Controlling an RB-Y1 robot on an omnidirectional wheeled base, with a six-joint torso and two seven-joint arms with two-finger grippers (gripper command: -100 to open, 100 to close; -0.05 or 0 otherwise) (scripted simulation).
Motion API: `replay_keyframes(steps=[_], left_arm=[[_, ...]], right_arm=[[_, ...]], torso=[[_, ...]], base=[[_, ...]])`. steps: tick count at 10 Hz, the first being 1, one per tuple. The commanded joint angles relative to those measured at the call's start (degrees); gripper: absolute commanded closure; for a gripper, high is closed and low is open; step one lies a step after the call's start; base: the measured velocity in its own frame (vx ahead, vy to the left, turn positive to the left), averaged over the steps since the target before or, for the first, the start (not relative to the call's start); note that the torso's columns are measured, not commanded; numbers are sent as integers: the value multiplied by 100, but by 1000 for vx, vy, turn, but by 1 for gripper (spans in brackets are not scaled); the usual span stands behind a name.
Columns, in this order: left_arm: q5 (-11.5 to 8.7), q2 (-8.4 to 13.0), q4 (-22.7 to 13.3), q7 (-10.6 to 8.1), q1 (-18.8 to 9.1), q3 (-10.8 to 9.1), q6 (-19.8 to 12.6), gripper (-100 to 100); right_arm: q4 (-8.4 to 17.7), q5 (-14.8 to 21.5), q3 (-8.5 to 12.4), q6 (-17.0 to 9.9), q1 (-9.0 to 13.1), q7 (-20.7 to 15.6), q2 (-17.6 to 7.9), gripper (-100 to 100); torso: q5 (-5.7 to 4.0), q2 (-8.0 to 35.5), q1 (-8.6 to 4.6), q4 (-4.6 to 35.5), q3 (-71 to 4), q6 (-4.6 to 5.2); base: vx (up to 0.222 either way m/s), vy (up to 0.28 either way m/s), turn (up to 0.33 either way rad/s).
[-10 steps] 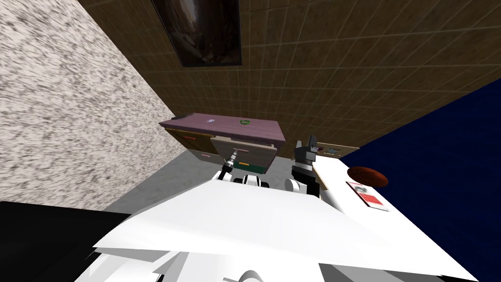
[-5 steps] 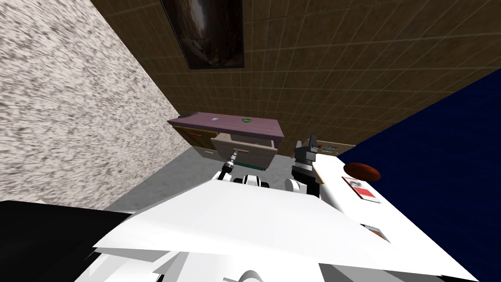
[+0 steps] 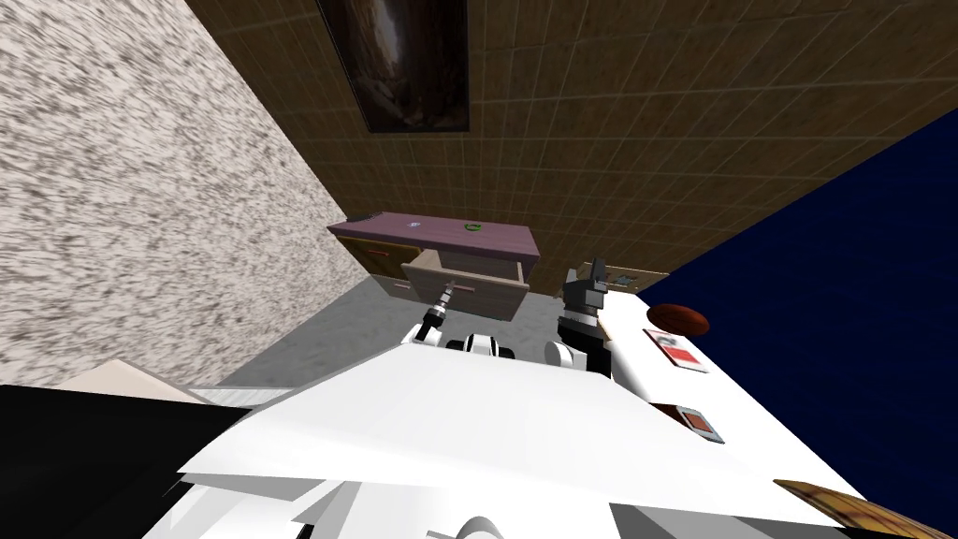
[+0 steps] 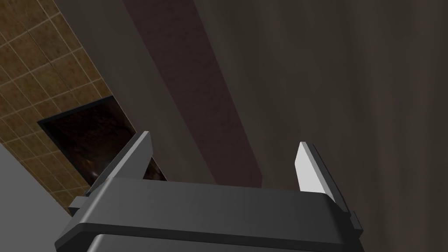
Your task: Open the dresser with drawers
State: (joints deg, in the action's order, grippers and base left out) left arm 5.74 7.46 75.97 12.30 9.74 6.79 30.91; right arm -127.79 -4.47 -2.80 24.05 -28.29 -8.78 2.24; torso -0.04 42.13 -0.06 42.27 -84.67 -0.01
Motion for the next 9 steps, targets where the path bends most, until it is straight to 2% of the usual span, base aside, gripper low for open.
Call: replay_keyframes(steps=[1,7,9], left_arm=[[-25,83,246,-79,-44,-30,-286,-100],[-129,368,762,-317,-338,-174,-1068,-100],[-124,343,619,-298,-306,-168,-999,-100]], right_arm=[[0,0,0,0,0,0,0,0],[0,0,0,0,0,0,0,0],[0,0,0,0,-1,0,0,0]], torso=[[2,8,2,1,6,0],[-3,26,0,19,15,6],[-13,33,-11,31,18,4]], base=[[-25,-16,-24],[-56,-23,-33],[-18,-11,-4]])
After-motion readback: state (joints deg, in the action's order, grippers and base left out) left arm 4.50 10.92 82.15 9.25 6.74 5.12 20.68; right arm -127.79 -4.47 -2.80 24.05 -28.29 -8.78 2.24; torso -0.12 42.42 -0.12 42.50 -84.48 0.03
